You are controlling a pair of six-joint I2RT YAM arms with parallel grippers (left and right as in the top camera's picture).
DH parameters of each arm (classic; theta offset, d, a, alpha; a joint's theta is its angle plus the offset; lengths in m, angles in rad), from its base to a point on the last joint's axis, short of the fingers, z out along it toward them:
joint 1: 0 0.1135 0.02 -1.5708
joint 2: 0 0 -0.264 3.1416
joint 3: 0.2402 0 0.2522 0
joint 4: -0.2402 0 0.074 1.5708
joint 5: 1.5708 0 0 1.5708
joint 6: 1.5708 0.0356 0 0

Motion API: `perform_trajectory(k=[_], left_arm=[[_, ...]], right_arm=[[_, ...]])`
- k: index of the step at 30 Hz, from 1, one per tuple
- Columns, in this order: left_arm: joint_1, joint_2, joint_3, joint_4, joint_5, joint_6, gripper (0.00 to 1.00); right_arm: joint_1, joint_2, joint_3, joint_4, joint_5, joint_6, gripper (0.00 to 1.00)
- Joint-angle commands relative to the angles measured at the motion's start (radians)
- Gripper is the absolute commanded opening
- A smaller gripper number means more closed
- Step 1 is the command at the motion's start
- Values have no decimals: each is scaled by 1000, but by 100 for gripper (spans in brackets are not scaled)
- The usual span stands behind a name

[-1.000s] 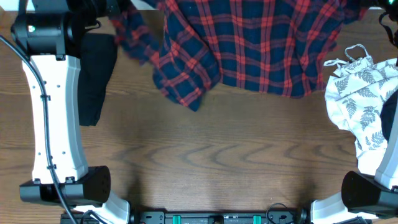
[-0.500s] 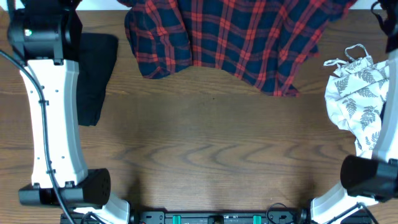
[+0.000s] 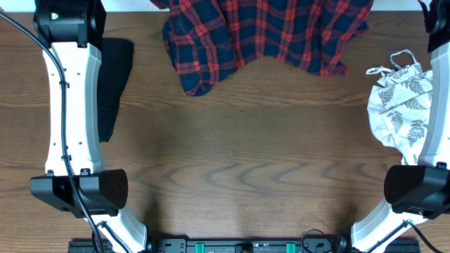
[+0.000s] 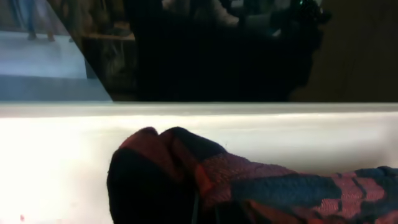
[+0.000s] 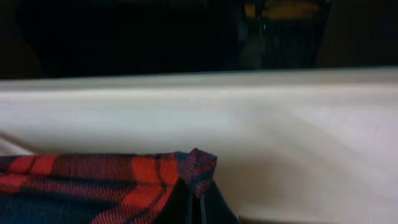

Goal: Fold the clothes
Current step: 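Lower the shirt back onto the table with both grippers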

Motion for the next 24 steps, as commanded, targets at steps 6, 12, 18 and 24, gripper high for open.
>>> perform_trajectory(k=[6, 12, 18, 24], left_arm=[[87, -28, 31, -315, -205, -11, 5], [78, -28, 31, -588, -148, -10, 6], [79, -28, 31, -755, -67, -10, 6], [79, -28, 31, -980, -67, -10, 6]], right_arm=[[-97, 17, 4, -315, 265, 2, 1], [-98, 17, 4, -570, 265, 2, 1], [-97, 17, 4, -769, 265, 2, 1], [-99, 17, 4, -909, 268, -3, 1]])
